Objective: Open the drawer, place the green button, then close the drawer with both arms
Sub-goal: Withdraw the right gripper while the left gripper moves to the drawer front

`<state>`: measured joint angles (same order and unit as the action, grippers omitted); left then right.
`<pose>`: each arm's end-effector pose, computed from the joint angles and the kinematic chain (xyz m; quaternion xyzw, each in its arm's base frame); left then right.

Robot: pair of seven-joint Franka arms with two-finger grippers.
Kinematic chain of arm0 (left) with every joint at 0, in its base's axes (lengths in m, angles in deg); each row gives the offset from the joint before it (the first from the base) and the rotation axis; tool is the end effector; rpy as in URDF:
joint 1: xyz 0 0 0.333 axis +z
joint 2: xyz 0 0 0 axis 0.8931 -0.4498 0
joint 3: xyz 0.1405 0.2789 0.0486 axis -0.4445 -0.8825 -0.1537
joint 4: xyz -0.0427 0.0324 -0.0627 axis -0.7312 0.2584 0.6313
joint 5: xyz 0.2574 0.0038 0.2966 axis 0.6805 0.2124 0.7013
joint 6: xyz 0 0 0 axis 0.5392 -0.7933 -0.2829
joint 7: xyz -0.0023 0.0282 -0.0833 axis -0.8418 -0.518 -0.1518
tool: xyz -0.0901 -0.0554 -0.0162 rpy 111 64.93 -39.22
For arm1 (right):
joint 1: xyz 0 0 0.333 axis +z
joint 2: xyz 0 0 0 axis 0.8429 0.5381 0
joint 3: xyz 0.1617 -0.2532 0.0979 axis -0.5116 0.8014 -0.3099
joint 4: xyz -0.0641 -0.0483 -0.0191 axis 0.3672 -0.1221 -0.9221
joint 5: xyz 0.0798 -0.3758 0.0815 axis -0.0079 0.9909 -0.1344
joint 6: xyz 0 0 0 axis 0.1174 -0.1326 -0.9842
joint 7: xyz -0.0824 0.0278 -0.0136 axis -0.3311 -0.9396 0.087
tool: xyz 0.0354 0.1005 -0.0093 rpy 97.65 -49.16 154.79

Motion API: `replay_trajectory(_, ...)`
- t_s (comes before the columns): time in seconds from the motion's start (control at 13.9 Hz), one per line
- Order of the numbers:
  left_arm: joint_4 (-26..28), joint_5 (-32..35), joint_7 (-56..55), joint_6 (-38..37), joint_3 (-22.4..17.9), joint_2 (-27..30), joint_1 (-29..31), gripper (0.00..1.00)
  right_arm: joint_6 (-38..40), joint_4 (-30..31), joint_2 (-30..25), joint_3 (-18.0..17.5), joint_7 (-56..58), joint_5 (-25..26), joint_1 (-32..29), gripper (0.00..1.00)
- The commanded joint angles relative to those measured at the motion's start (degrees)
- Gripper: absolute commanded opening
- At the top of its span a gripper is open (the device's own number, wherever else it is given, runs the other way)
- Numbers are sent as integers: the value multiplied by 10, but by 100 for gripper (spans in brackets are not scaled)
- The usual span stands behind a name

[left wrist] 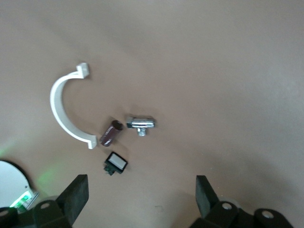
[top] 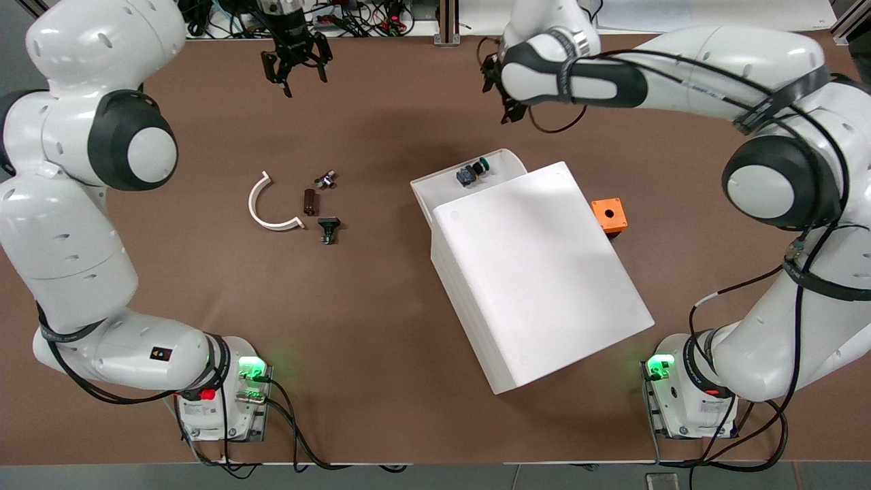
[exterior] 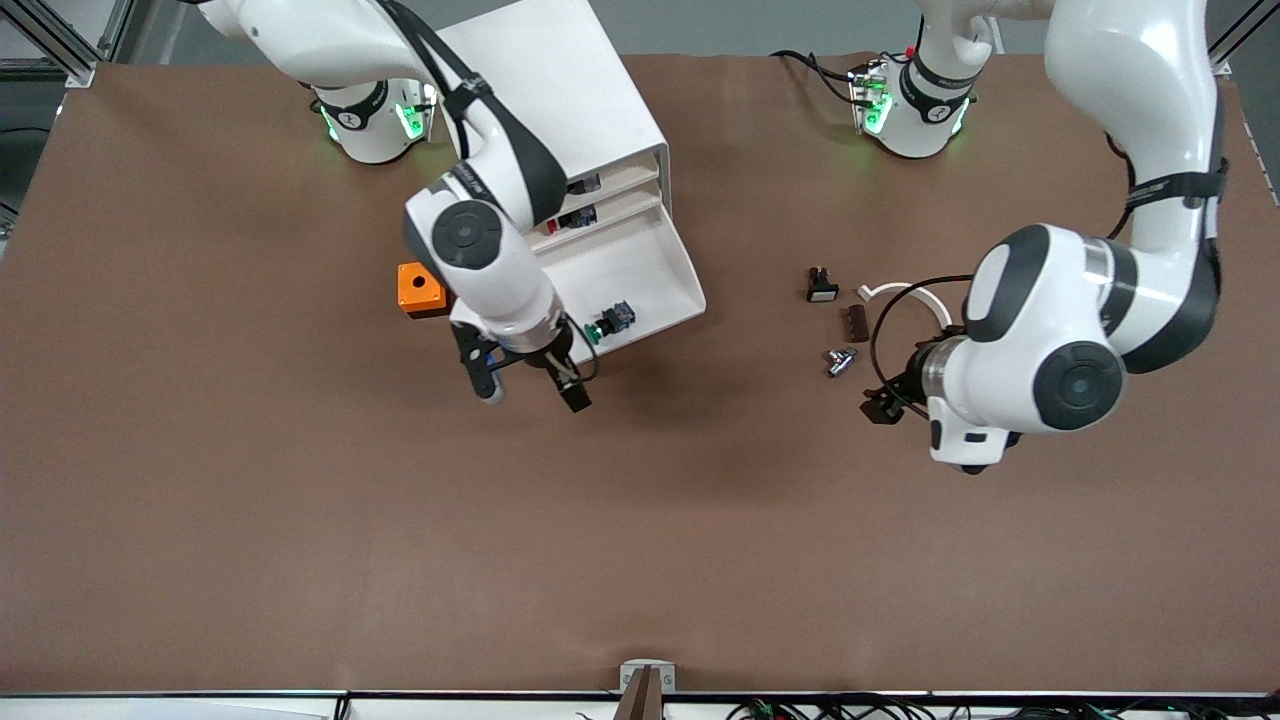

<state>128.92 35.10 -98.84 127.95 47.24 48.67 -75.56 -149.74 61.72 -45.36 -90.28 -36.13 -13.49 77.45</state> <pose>0.6435 -0.2207 0.3886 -0.9264 -0.3366 0.1633 0.0438 0.5807 0.3710 0.3662 -0.8565 0.5075 0.0051 0.0937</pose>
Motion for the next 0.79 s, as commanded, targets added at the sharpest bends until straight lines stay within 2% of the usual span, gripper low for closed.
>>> replay_trajectory(0.0, 0, 12, 6, 56, 2, -32, -29, 99, 51, 6, -27, -76, 107, 5, -128, 100)
replay_trajectory(0.22, 5, 13, 5, 141, 2, -69, -65, 100, 101, 6, -43, -149, 229, -2, -256, 100)
replay_trajectory(0.36, 9, 13, 5, 195, 1, -91, -84, 100, 129, 7, -68, -151, 300, -3, -284, 100)
replay_trajectory(0.43, 11, 13, 5, 223, 1, -102, -96, 99, 141, 7, -79, -144, 335, -3, -286, 100)
replay_trajectory(0.5, 13, 12, 5, 252, 1, -113, -107, 100, 152, 9, -93, -117, 378, -3, -284, 100)
replay_trajectory(0.65, 14, 6, -8, 296, 2, -136, -130, 99, 183, 12, -122, -57, 483, -3, -259, 100)
replay_trajectory(0.72, 14, 6, -8, 301, 2, -147, -147, 99, 196, 11, -135, -16, 529, -9, -237, 100)
